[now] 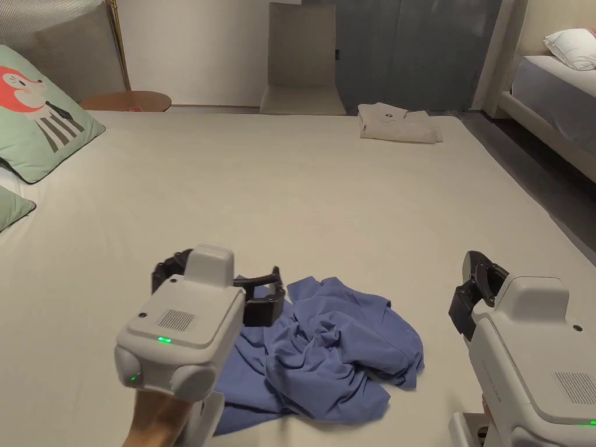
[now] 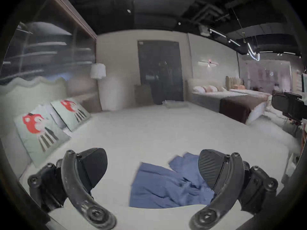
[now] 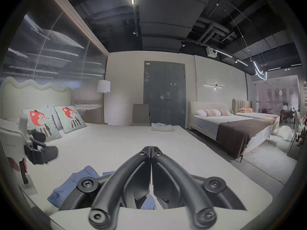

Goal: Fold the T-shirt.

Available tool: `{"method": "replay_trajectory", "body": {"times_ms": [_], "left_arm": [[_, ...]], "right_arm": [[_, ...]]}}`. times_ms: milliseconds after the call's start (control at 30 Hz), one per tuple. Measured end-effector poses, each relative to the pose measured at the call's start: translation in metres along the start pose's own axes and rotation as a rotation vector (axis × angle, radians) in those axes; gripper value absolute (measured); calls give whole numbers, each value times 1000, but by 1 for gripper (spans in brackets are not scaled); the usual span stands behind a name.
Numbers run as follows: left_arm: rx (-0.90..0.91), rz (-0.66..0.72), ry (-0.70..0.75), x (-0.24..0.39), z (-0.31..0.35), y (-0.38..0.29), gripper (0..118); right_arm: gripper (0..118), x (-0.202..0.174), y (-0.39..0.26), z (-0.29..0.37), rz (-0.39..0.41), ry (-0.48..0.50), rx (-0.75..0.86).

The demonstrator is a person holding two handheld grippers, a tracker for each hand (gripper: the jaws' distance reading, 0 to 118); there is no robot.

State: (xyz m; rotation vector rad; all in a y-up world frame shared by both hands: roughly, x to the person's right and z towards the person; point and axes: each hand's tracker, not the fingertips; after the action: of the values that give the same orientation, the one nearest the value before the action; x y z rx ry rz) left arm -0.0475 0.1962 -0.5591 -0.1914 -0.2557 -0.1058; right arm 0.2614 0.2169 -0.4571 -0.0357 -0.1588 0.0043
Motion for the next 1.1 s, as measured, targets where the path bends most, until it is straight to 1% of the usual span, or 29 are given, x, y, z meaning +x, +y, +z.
{"method": "replay_trajectory", "body": {"times_ms": [100, 200, 233, 267, 300, 333, 367, 467, 500, 633, 700, 733, 867, 933, 967, 1033, 1100], "left_arm": [[63, -3, 90, -17, 13, -6, 109], [68, 21, 176, -32, 21, -15, 106], [61, 41, 185, -36, 23, -17, 98], [60, 58, 186, -40, 26, -20, 81], [61, 70, 186, -44, 28, -22, 55], [48, 87, 193, -47, 27, -24, 12], [26, 104, 196, -51, 26, -26, 1], [3, 148, 169, -62, 27, -31, 0], [-24, 160, 180, -63, 26, -33, 0], [-231, 176, 153, -68, 16, -42, 0], [-342, 215, 104, -72, 11, -51, 0], [-370, 238, 98, -71, 10, -56, 0], [-556, 227, 56, -66, 1, -81, 0], [-642, 248, 20, -64, -2, -94, 0], [-693, 259, -4, -63, -5, -101, 4], [-748, 285, -7, -60, -6, -113, 30], [-761, 289, -3, -57, -6, -122, 48]], "right_arm": [[1, -2, -2, -3, 3, 10, 2], [1, -4, -4, -4, 3, 18, 0], [1, -5, -5, -5, 4, 19, 0], [1, -5, -5, -5, 4, 22, -1], [1, -6, -5, -4, 3, 24, -2], [1, -6, -6, -5, 4, 26, -4], [1, -7, -6, -5, 6, 28, -4], [1, -9, -6, -5, 8, 31, -5], [1, -9, -6, -5, 8, 32, -6], [1, -9, -9, -8, 10, 37, -12], [1, -11, -7, -5, 8, 41, -15], [1, -12, -5, -4, 8, 41, -18], [1, -11, -9, -5, 8, 46, -29], [1, -11, -11, -6, 7, 47, -34], [1, -11, -9, -5, 6, 46, -36], [1, -11, -8, -5, 3, 45, -42], [1, -10, -10, -6, 1, 45, -47]]}}
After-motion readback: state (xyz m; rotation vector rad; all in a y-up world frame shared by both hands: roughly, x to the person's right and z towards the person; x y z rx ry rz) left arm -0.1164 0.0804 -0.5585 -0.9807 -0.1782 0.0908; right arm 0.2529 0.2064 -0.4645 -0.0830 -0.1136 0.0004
